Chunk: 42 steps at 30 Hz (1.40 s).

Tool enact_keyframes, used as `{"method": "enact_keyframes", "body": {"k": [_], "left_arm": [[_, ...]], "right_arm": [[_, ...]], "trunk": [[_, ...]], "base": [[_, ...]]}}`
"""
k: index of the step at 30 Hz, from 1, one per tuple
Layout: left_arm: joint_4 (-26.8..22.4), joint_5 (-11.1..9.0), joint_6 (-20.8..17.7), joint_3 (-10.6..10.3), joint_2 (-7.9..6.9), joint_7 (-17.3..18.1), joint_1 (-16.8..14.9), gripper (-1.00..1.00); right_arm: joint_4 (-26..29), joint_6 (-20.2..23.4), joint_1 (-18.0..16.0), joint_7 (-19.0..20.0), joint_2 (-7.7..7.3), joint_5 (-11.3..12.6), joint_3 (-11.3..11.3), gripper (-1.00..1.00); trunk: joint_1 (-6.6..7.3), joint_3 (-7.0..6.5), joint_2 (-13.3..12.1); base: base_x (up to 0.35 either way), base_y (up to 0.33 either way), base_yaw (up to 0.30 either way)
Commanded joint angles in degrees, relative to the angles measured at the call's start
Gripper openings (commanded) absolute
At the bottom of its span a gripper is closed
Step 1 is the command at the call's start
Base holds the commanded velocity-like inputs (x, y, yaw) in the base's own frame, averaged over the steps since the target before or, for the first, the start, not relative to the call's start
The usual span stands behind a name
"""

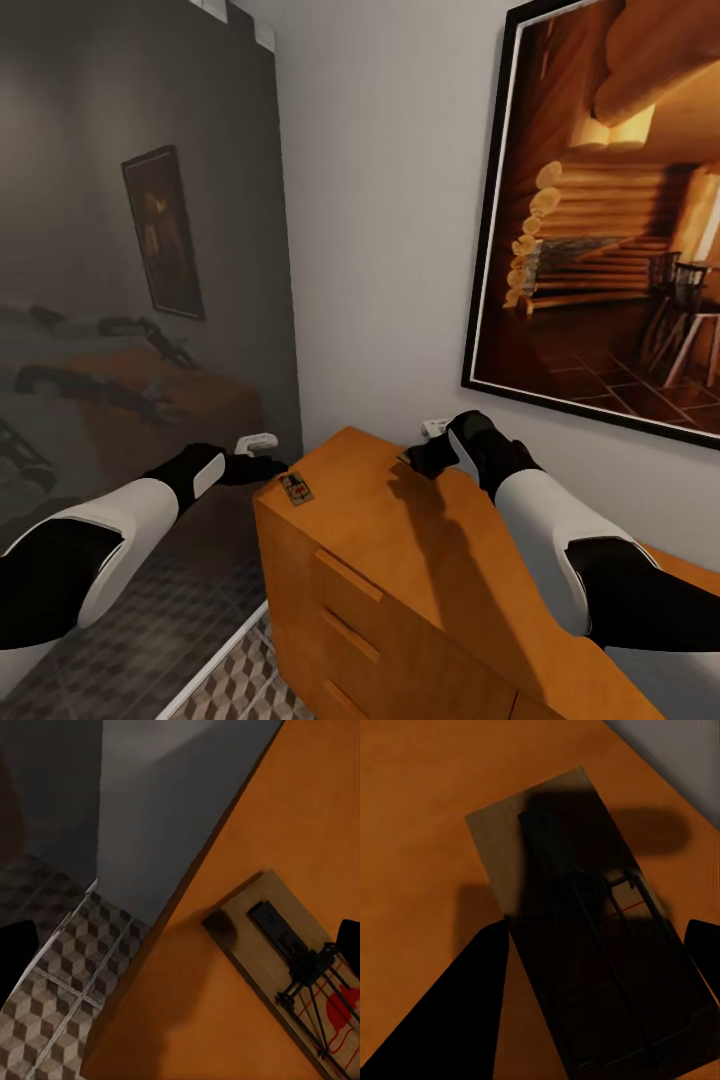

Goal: Take the four mousetraps from the cabinet in the bathroom and place them on the bathroom floor. Make sure all four end up on the same floor surface, and ensure that at least two of them are either under or directly next to the same bathroom sink.

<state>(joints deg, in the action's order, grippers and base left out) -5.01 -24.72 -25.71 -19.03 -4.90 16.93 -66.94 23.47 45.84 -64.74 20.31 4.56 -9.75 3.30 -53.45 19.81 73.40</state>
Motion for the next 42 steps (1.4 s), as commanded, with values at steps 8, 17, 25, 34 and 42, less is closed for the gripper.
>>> {"method": "enact_keyframes", "body": {"k": [8,17,25,34,42], "left_arm": [[-0.31,-0.67,-0.35,-0.48,0.23,-5.58,-0.03,1.0],[-4.18,-0.94,-2.88,-0.19,2.42,-13.26,-0.03,1.0],[-6.8,-1.02,-4.06,-0.19,2.89,-13.25,-0.05,1.0],[-7.41,-1.11,-4.25,-0.1,2.96,-13.16,-0.05,1.0],[-7.56,-1.06,-4.26,-0.03,3.0,-13.19,-0.03,1.0]], "right_arm": [[0.08,0.13,-0.03,0.35,-0.06,-0.62,0.19,-1.0],[0.08,0.13,-0.03,0.35,-0.08,-0.61,0.14,-1.0],[0.08,0.13,-0.03,0.49,-0.08,-0.61,0.13,-1.0],[0.08,0.13,-0.03,0.7,-0.08,-0.58,0.13,-1.0],[0.08,0.13,-0.03,0.74,-0.08,-0.59,0.13,-1.0]], "trunk": [[0.0,0.07,0.04],[0.0,0.07,0.04],[0.0,0.07,0.04],[0.0,0.07,0.04],[0.0,0.07,0.04]], "base": [[0.0,0.0,0.0],[0.0,0.0,0.0],[0.0,0.0,0.0],[0.0,0.0,0.0],[0.0,0.0,0.0]]}}
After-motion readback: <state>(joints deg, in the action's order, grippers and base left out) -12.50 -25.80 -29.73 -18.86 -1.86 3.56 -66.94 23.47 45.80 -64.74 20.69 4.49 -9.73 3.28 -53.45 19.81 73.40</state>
